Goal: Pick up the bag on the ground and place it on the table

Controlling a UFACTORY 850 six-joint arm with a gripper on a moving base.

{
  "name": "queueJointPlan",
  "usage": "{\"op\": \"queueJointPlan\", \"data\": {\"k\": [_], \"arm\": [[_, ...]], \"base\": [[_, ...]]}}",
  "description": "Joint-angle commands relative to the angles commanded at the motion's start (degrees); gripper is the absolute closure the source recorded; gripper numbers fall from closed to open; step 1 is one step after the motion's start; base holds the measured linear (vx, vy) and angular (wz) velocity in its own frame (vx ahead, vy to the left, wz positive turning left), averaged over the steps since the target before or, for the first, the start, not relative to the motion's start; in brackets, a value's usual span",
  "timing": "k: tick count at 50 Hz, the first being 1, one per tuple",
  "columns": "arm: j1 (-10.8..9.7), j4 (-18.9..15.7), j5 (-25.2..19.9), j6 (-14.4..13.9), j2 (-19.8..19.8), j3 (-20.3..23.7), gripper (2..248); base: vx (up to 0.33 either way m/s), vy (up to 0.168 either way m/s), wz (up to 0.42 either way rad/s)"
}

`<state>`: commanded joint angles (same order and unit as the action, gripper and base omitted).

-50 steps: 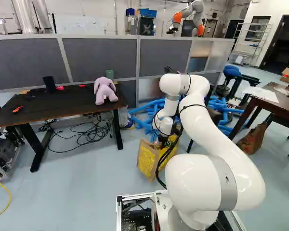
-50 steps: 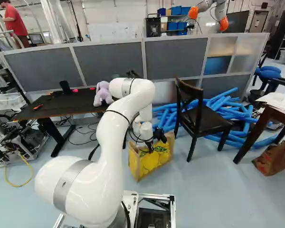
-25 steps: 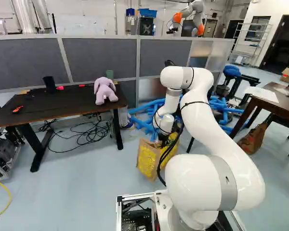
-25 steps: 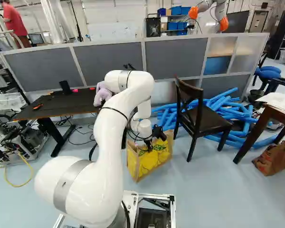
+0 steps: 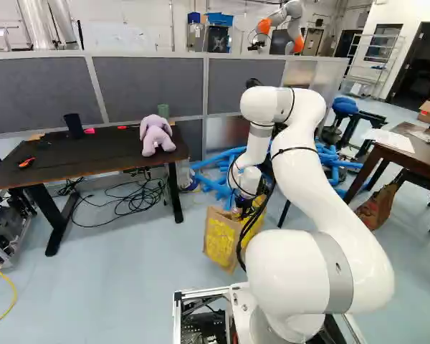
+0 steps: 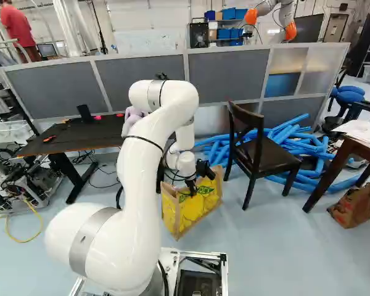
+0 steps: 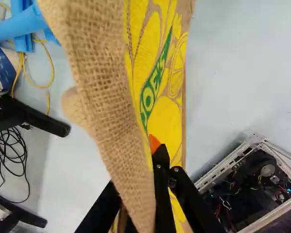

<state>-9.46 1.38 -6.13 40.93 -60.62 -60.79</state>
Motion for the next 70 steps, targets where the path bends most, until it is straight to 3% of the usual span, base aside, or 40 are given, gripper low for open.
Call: {"op": "queueJointPlan", "data": {"k": [23,70], "arm": [[0.08,-2.77,0.0,0.0,6.22,6.56,229],[0.02,-2.91,0.0,0.0,20.25,20.6,229]], "base": [[0.0,0.0,0.0],[0.0,0.0,0.0]]}}
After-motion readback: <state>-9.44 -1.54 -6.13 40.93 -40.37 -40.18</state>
